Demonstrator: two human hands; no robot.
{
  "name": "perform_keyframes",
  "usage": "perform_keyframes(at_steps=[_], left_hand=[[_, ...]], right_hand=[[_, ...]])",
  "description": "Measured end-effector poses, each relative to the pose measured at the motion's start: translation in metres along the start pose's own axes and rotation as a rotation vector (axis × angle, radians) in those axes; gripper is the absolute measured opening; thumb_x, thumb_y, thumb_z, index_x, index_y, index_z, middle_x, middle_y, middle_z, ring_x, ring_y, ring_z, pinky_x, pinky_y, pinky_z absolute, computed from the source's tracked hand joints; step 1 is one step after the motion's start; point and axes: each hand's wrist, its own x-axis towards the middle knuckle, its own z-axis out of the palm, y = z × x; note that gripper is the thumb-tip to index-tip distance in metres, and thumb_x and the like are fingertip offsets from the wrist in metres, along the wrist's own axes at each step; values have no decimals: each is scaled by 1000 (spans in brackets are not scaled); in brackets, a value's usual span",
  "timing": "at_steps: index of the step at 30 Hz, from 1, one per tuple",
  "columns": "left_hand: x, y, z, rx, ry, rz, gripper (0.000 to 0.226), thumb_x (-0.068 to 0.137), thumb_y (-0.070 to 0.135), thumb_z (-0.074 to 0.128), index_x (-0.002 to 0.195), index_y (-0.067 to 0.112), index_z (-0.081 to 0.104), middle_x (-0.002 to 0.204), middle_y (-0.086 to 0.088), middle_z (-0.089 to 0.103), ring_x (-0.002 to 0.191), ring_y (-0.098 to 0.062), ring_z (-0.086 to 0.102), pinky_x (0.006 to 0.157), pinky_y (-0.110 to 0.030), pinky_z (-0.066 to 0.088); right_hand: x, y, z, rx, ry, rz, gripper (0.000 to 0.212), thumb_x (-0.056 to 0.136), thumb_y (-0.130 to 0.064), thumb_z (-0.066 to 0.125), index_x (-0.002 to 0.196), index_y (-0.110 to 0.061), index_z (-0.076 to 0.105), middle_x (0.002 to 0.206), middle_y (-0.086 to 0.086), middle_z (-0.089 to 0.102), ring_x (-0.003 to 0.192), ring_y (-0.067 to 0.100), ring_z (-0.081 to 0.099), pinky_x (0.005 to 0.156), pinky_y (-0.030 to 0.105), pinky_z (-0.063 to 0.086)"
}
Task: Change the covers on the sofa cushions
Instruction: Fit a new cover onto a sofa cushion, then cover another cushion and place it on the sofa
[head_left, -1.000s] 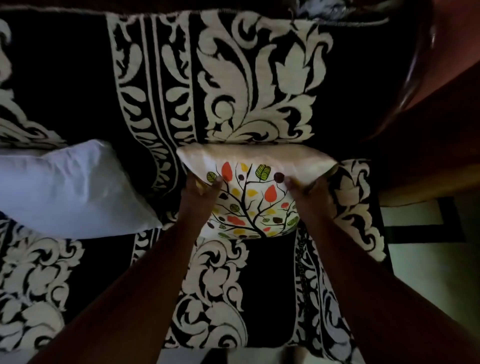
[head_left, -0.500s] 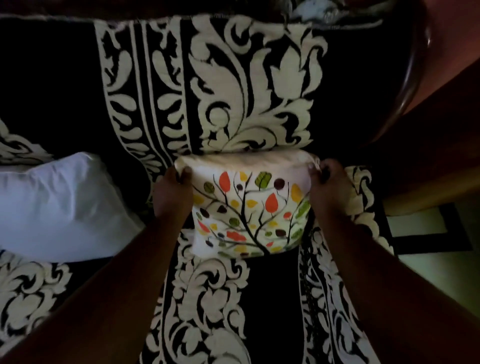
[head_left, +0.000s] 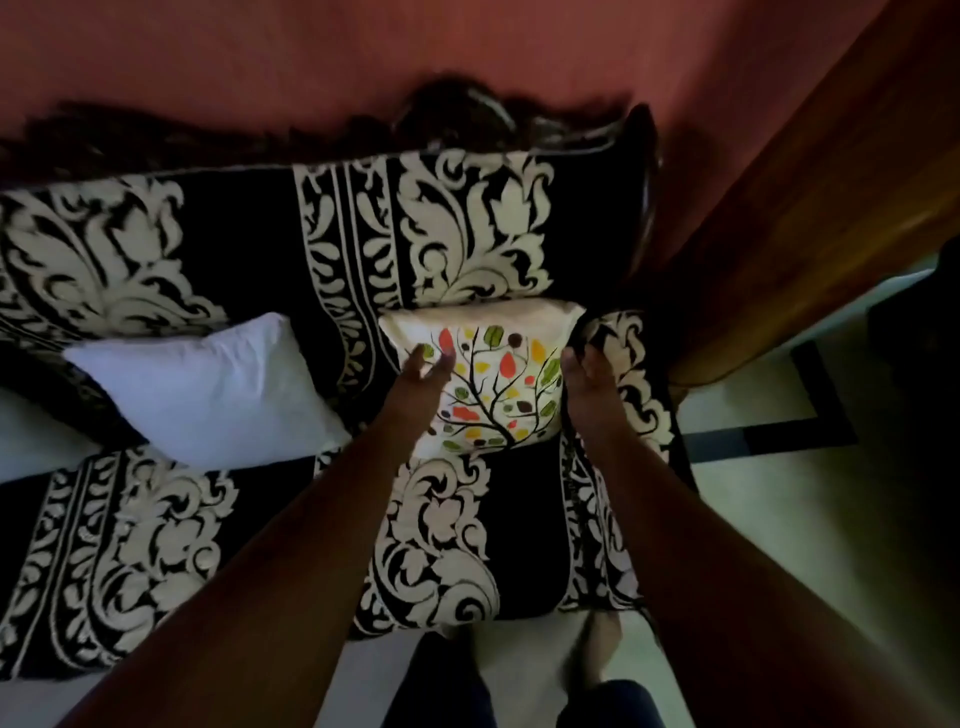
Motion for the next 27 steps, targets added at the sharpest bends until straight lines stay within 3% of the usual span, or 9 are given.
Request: perform_keyframes(at_steps=[2, 4, 6, 10, 14, 17, 19, 23, 27], left_hand=[[-38, 12, 9, 70, -65, 43, 66, 100, 55, 49, 152, 15, 38, 146, -6, 49, 129, -25, 52, 79, -19, 49], [-79, 28, 26, 165, -134, 65, 81, 92, 71, 49, 157, 26, 33, 160, -1, 36, 140, -23, 42, 104, -33, 44], [-108, 49, 52, 195, -270, 99, 97, 79, 84, 51, 158, 31, 28, 164, 3, 29, 142, -18, 38, 113, -40, 37], [-158, 78, 132, 212, -440, 225, 92, 85, 76, 55, 158, 26, 30, 161, 2, 34, 146, -19, 35, 116, -37, 34], [-227, 86, 241, 319, -585, 362, 86, 90, 67, 52, 155, 12, 36, 155, -5, 43, 142, -22, 41, 114, -37, 36], [-283, 77, 323, 390, -714, 394, 115, 67, 89, 57, 150, 12, 38, 148, -23, 48, 134, -42, 47, 103, -57, 46], [-326, 68, 382, 429, -779, 421, 115, 65, 91, 57, 148, 14, 40, 145, -30, 47, 133, -50, 44, 105, -65, 41], [-423, 46, 497, 486, -935, 467, 89, 82, 77, 53, 149, 19, 42, 148, -14, 51, 137, -31, 48, 115, -52, 37], [-493, 10, 595, 608, -1071, 509, 86, 81, 78, 55, 145, 21, 46, 144, -5, 56, 134, -22, 51, 106, -42, 42]], right_hand=[[-46, -16, -34, 28, 20, -27, 73, 96, -63, 51, 154, -21, 35, 155, 6, 43, 139, 27, 45, 109, 32, 36], [-90, -21, -76, 86, 64, -34, 77, 92, -69, 50, 153, -23, 37, 153, 5, 46, 138, 27, 46, 113, 38, 37], [-120, -25, -118, 178, 118, -35, 68, 99, -57, 51, 154, -21, 35, 155, 3, 43, 142, 23, 42, 109, 29, 34], [-162, -17, -206, 328, 255, -89, 65, 99, -54, 53, 150, -17, 38, 148, 6, 51, 133, 24, 52, 110, 39, 43], [-217, 29, -314, 420, 410, -82, 66, 101, -51, 51, 155, -18, 32, 151, 3, 43, 133, 15, 45, 99, 23, 41], [-261, 82, -396, 457, 548, -69, 66, 99, -52, 53, 153, -18, 36, 152, 8, 45, 133, 16, 47, 108, 29, 38], [-299, 124, -451, 465, 632, -36, 65, 98, -53, 53, 151, -18, 38, 148, 8, 47, 129, 15, 48, 108, 31, 38], [-375, 215, -557, 496, 822, 49, 69, 96, -61, 52, 150, -20, 39, 146, 8, 49, 130, 20, 49, 108, 35, 40], [-434, 289, -633, 533, 986, 148, 68, 97, -57, 53, 149, -15, 40, 143, 11, 51, 126, 18, 51, 109, 34, 39]])
